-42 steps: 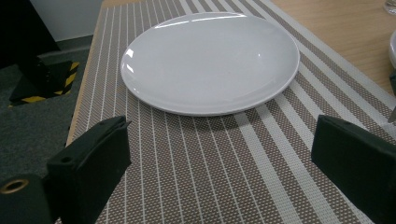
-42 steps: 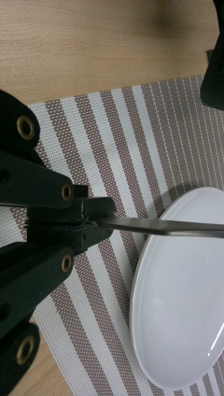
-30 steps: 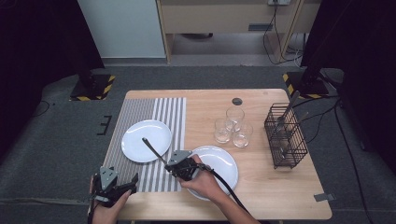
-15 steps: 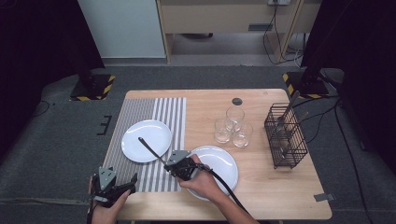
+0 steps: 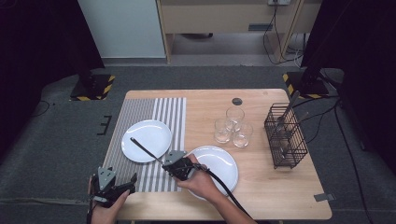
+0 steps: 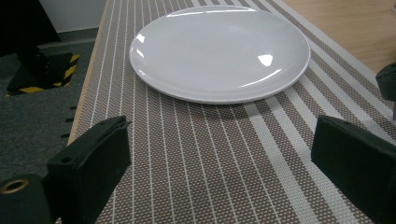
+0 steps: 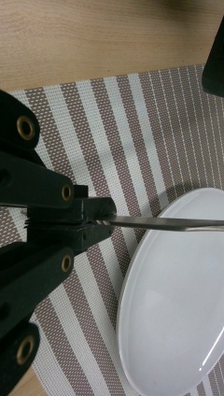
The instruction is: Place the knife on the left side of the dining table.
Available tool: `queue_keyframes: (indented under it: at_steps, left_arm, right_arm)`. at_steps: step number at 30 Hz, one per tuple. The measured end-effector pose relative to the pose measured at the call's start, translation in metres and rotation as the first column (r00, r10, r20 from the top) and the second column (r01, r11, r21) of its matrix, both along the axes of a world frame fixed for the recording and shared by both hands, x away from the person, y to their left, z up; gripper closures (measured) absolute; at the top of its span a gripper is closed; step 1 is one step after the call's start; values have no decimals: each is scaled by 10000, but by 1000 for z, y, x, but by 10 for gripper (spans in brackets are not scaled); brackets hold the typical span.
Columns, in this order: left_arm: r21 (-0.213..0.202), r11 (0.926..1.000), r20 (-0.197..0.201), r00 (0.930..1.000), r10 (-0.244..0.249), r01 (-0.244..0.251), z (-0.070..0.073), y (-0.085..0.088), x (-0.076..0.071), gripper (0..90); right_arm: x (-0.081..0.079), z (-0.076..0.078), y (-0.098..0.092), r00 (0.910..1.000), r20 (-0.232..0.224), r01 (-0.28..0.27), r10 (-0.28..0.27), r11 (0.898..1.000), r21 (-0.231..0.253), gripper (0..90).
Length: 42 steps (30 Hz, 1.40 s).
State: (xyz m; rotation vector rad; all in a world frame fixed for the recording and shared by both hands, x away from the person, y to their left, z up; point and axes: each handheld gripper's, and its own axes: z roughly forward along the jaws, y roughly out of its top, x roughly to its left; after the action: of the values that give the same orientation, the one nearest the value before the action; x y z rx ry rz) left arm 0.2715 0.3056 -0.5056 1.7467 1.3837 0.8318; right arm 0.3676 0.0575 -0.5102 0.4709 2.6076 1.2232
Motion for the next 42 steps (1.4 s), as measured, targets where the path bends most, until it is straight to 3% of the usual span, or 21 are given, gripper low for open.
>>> queue_keyframes:
  at_steps: [12,25,42]
  left_arm:
    - [-10,10000,-14,10000,-27,27,0,-1,0,41]
    - [-48,10000,13,10000,22,-22,1,1,0,41]
    - [-60,10000,47,10000,66,-66,2,5,-2,40]
  right_arm:
    - [1,0,3,10000,62,-59,60,10000,-59,894]
    - [0,0,11,9986,415,-308,332,9978,-580,894]
    - [0,-1,16,9970,543,-511,554,9957,-776,894]
